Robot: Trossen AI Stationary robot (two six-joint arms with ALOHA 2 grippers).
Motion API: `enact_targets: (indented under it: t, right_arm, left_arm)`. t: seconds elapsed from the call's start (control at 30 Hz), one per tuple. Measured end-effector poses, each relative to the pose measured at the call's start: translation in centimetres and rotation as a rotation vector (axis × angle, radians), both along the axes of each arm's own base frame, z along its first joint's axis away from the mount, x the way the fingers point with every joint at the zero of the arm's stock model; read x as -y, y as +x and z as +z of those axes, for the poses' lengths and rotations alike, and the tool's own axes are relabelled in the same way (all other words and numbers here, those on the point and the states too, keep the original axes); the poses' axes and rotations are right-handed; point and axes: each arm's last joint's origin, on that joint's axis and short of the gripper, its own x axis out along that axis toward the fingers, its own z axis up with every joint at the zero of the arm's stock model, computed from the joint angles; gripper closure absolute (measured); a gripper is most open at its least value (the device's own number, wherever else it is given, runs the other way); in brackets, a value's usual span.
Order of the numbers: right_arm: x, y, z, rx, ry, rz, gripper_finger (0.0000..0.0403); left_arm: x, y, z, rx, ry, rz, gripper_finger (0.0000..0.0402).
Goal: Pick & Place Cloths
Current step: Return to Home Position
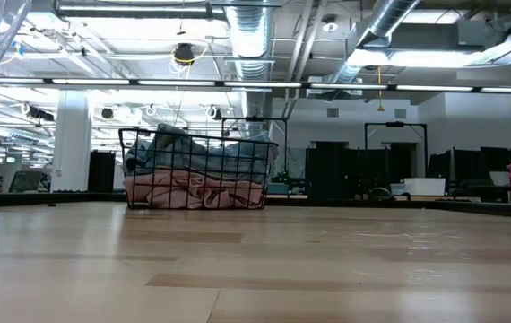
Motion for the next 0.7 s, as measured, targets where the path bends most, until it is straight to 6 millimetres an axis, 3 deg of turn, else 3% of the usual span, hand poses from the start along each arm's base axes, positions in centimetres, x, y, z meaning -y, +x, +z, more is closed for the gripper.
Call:
enact_targets:
  t: [0.7]
  right_arm:
    - [-0.44,0.41,0.19,0.144,-0.036,0.087,0.0322]
  left_arm:
    - [0.0,0.0,0.0,-0.001,-0.002,-0.001,0.0188]
